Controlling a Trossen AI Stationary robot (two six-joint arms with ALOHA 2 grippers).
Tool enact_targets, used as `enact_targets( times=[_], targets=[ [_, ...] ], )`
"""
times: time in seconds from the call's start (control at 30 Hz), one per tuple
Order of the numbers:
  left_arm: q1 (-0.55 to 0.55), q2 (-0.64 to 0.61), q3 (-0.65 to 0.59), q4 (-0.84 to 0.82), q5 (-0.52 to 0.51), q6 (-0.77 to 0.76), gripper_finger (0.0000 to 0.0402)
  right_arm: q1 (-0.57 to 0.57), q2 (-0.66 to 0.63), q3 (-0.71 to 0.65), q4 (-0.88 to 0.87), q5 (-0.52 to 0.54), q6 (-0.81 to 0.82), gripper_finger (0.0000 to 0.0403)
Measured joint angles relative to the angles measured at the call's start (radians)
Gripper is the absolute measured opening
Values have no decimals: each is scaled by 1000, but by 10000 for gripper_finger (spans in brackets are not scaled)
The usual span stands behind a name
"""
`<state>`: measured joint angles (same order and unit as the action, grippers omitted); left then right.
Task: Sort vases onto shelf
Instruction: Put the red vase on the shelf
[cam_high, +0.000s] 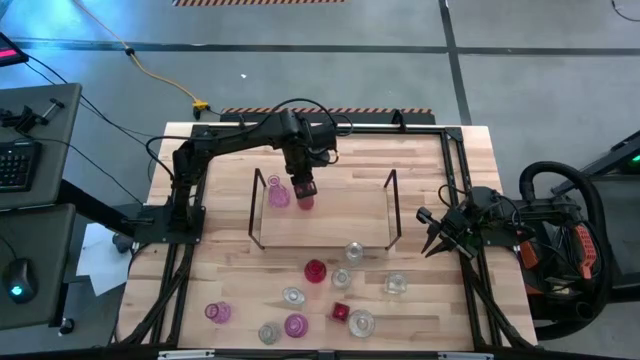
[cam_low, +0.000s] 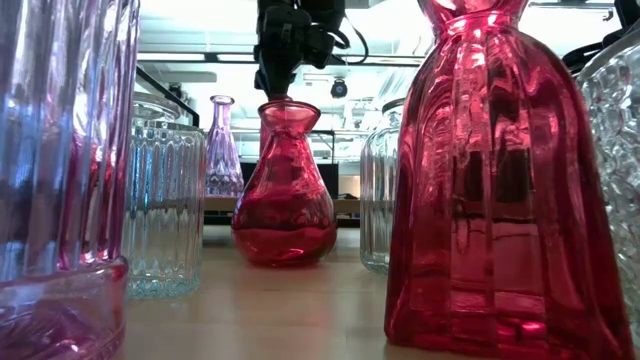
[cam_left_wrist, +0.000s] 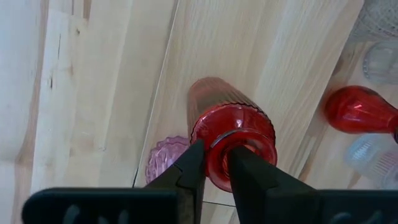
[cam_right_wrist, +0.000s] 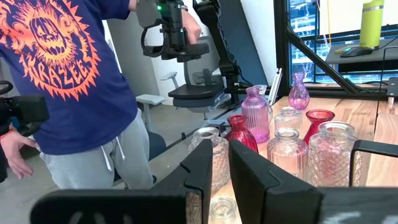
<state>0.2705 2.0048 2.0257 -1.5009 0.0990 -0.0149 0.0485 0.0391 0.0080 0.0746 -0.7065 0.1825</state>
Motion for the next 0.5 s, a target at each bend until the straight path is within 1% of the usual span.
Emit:
enact_targets(
  times=[0.23, 0.5],
  targets=[
    [-9, -5, -62, -3, 3, 4, 91, 0, 0, 0, 0, 0, 0, 48],
    [-12, -10, -73, 45, -1, 9, 99, 0, 0, 0, 0, 0, 0, 48]
  ],
)
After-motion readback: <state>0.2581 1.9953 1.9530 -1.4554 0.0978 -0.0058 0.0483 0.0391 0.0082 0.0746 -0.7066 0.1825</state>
